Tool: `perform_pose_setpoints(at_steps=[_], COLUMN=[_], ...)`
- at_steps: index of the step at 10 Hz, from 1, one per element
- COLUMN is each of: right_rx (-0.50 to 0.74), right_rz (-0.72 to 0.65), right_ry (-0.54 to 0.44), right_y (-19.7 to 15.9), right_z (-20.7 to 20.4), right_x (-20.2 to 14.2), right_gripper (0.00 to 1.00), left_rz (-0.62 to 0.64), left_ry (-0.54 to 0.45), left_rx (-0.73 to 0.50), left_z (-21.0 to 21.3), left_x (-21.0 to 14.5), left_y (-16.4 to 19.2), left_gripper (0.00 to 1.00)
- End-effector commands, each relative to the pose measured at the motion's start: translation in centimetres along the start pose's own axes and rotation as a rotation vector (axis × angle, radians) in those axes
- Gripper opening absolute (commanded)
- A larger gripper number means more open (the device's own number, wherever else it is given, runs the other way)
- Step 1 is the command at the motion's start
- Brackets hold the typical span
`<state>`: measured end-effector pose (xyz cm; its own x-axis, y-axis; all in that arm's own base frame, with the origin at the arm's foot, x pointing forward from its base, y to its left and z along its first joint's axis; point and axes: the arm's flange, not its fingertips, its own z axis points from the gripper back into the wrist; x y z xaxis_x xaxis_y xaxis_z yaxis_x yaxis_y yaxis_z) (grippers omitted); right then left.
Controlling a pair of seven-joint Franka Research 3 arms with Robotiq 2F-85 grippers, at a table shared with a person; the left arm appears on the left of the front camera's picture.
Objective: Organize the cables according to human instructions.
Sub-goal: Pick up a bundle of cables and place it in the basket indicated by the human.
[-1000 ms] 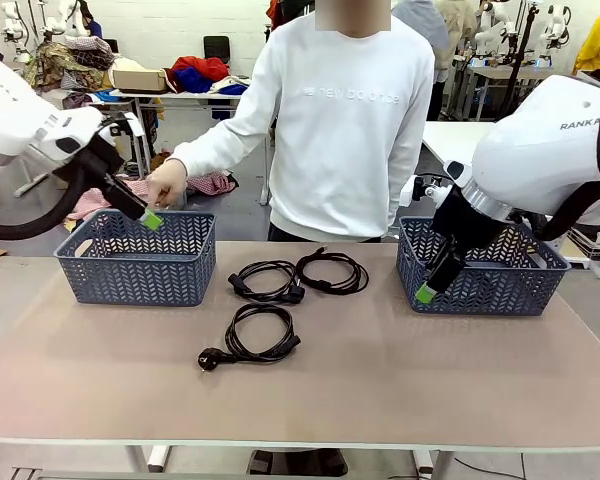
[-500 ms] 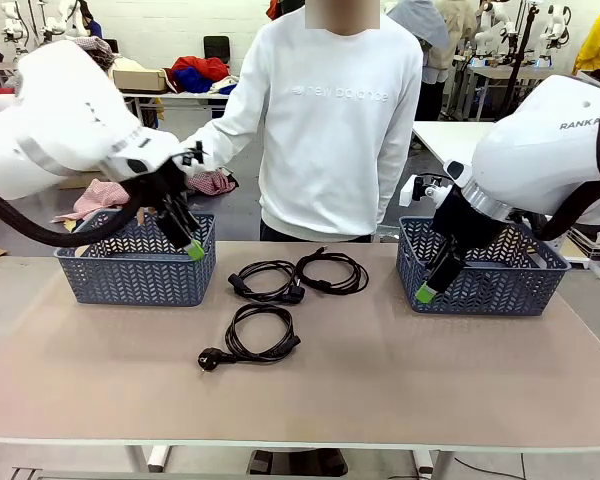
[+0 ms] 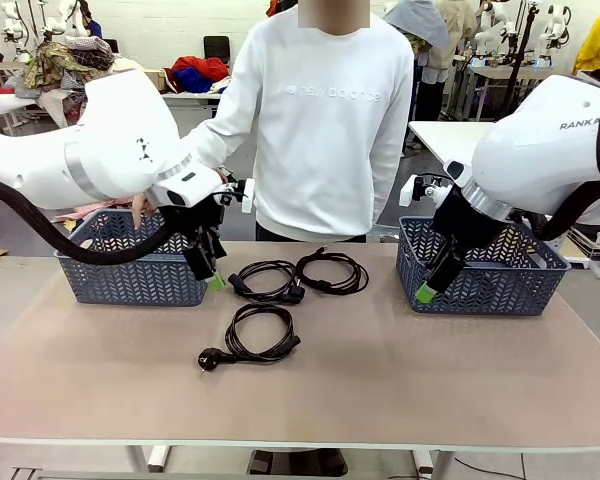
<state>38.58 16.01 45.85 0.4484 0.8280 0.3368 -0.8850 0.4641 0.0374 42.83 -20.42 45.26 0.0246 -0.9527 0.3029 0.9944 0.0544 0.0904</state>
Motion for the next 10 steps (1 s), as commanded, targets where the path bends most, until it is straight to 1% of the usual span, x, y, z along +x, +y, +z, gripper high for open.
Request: perform_pose_setpoints(at_steps=[1, 2, 3, 9, 10], right_rx=[-0.005, -0.005, -0.005, -0.005, -0.005], right_rz=[-0.001, -0.001, -0.001, -0.001, -0.001], right_ry=[-0.003, -0.003, -0.003, -0.003, -0.003], right_y=[-0.1, -0.1, -0.1, -0.1, -0.1], right_z=[0.2, 0.2, 0.2, 0.2, 0.2], right_x=[0.2, 0.2, 0.2, 0.2, 0.2], right_gripper=[1.0, 1.0, 1.0, 1.0, 1.0], left_rz=[-0.01, -0.003, -0.006, -0.008, -0.025], left_ry=[0.018, -0.022, 0.008, 0.006, 0.037], left_rx=[0.021, 0.006, -0.001, -0.008, -0.032], left_z=[0.0, 1.0, -0.4, -0.6, -1.1], left_x=[-0.8, -1.5, -0.1, -0.2, 0.5], left_y=[-0.9, -1.0, -0.3, -0.5, -0.8], left_gripper=[1.0, 1.0, 1.0, 1.0, 1.0])
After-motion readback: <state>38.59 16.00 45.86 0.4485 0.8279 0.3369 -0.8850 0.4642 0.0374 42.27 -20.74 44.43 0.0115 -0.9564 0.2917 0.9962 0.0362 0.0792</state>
